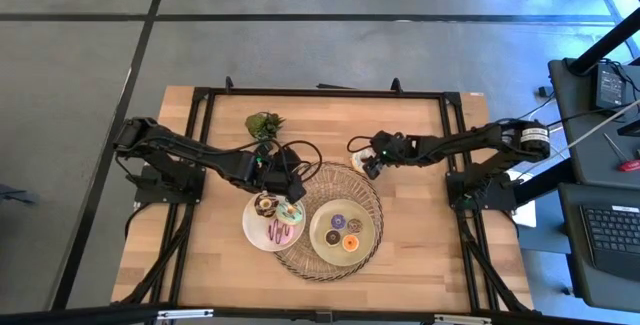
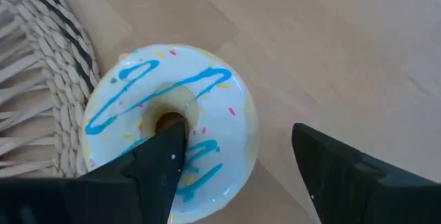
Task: Pick & Place donuts
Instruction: Put the large white donut on the white plate
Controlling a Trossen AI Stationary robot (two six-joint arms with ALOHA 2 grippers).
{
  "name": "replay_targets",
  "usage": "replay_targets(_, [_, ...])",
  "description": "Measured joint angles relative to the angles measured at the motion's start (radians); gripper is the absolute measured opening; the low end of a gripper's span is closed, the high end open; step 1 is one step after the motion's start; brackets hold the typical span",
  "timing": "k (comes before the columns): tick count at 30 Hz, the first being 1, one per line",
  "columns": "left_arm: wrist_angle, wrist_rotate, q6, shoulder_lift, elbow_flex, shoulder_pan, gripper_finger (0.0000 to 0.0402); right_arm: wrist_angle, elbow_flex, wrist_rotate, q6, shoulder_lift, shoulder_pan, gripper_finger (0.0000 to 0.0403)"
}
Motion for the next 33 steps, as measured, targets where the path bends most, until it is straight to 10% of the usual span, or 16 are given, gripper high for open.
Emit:
replay_targets(19, [0.053, -0.028, -0.004, 0.0, 0.0, 0.0, 0.015, 0.065, -0.002, 0.0, -0.128, 0.002, 0.014, 0.0027])
replay_targets(33, [0.386, 0.105, 0.102, 0.03, 0.001, 0.053, 0.0144, 0.059, 0.245, 0.171, -0.353, -0.043, 0.274, 0.0024])
